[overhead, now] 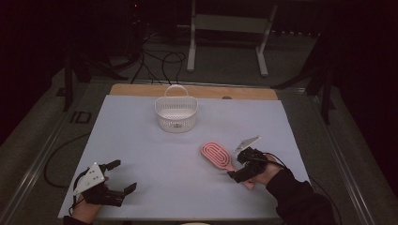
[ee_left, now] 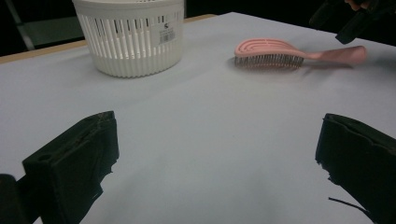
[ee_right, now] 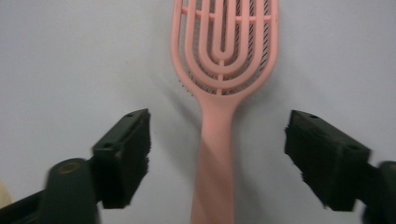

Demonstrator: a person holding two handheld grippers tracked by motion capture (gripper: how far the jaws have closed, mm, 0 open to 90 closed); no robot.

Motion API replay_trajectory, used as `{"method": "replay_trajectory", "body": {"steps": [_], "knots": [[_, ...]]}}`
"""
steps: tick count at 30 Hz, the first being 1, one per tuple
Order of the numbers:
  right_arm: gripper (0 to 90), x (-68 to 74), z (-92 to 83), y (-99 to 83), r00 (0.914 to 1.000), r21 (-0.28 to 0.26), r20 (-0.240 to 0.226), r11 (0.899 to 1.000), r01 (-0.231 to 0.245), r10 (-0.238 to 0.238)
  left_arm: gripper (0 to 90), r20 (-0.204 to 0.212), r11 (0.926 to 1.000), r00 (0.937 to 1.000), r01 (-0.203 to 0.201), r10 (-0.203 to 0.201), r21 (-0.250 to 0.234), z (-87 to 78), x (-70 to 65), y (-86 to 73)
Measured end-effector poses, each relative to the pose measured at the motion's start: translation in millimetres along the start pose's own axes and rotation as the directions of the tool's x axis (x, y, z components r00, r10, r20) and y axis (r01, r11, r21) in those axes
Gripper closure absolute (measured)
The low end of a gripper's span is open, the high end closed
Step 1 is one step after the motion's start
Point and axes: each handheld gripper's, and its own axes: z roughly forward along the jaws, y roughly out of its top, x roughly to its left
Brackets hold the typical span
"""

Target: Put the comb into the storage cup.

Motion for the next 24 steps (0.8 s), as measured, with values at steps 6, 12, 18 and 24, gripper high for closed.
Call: {"method": "replay_trajectory", "body": {"steps": [6,12,18,24], "knots": [[9.1,2.3,2.6,2.5,0.9998,0.035,0.018,0.999,0.006,-0.006,0.1,0.0,1.0,1.0,0.0,0.0,0.001,0.1,-0.3,0.1],[7.7,0.7,4.8,4.2,0.9999,0.057,-0.009,0.998,0.007,-0.006,0.1,0.0,1.0,1.0,-0.001,0.001,0.002,0.0,-0.4,0.2],[7.8,0.4,9.1,4.8,0.9998,0.068,-0.017,0.998,0.007,-0.006,0.1,0.001,1.0,1.0,-0.001,0.001,0.003,0.1,-0.5,0.2],[8.0,0.3,14.9,5.9,0.9997,0.089,-0.024,0.996,0.012,-0.01,0.1,0.0,1.0,1.0,-0.001,0.001,0.001,0.0,-0.4,0.2]]}}
